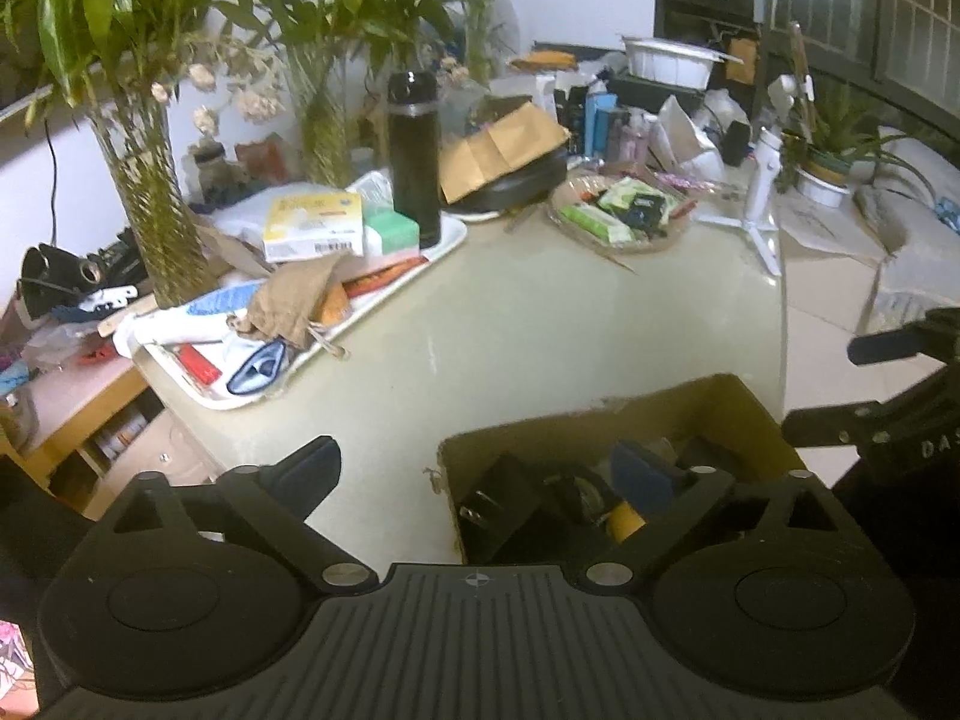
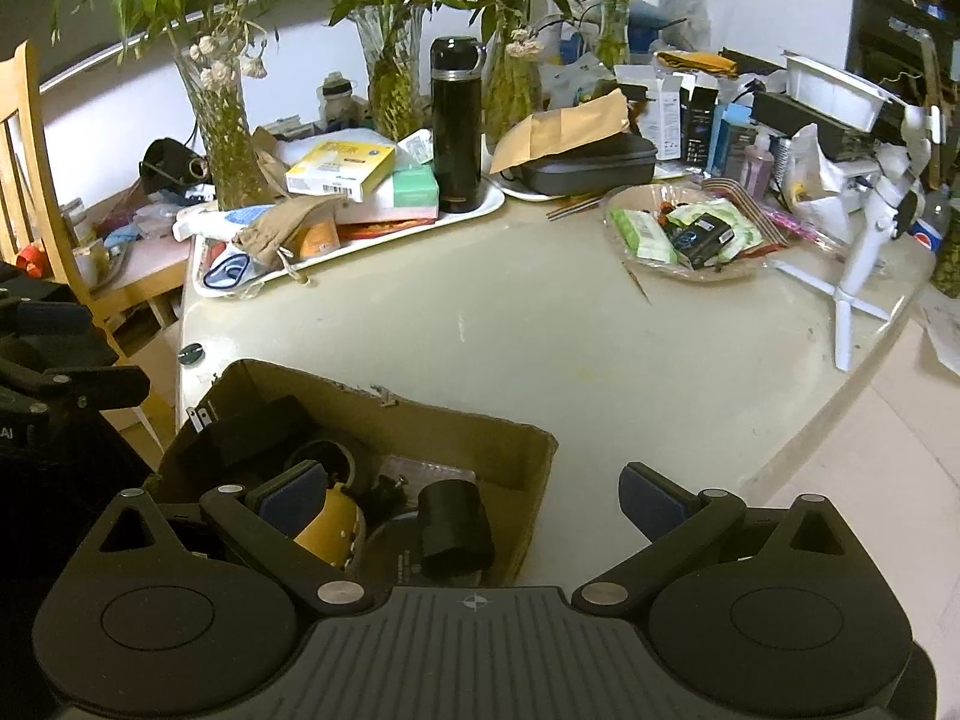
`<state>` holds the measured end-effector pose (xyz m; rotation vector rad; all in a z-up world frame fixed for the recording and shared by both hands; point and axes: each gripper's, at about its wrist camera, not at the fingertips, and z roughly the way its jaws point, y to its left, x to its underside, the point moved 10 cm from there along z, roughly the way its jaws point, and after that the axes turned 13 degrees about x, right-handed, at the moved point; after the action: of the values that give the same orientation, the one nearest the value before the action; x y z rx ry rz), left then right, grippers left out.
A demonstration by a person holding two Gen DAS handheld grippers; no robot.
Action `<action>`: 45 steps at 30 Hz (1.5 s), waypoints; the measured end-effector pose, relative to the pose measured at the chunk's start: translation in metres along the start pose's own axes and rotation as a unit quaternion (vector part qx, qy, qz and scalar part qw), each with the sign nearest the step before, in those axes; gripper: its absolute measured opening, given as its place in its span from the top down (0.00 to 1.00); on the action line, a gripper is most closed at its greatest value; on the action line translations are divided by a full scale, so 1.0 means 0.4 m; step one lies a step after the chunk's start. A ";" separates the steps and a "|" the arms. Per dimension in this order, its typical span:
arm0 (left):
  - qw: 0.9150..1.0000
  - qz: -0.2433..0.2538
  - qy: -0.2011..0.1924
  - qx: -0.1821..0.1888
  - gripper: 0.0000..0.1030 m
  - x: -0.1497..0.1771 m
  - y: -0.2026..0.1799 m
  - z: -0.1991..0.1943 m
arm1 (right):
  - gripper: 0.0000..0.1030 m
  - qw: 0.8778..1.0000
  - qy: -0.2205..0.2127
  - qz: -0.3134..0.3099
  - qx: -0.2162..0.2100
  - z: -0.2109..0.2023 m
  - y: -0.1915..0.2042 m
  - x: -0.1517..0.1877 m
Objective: Organize rigid objects
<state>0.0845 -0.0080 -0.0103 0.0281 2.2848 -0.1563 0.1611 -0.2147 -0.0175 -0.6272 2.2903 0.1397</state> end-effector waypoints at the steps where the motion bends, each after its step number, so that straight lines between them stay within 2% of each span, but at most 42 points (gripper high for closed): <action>1: 1.000 0.000 0.003 -0.004 0.00 0.000 0.001 0.001 | 0.00 1.000 0.000 -0.001 0.004 -0.003 -0.001 0.003; 8: 0.999 -0.005 0.030 -0.025 0.00 0.023 0.013 0.007 | 0.00 1.000 0.019 -0.014 0.013 -0.013 0.016 0.039; 16: 0.997 -0.018 0.074 -0.033 0.00 0.090 0.015 0.022 | 0.00 0.998 0.058 -0.016 0.004 0.005 0.039 0.101; 23: 0.993 -0.039 0.107 -0.022 0.00 0.148 0.012 0.042 | 0.00 0.996 0.090 -0.023 0.010 0.027 0.046 0.153; 31: 0.991 -0.033 0.128 -0.034 0.00 0.189 0.005 0.057 | 0.00 0.994 0.107 -0.035 0.007 0.037 0.060 0.182; 45: 0.990 -0.029 0.135 -0.032 0.00 0.196 -0.002 0.060 | 0.00 0.992 0.109 -0.063 0.017 0.038 0.073 0.196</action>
<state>0.0509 -0.0143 -0.0847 -0.0537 2.5608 -0.1152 0.1098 -0.2160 -0.0851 -0.8018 2.4468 -0.0296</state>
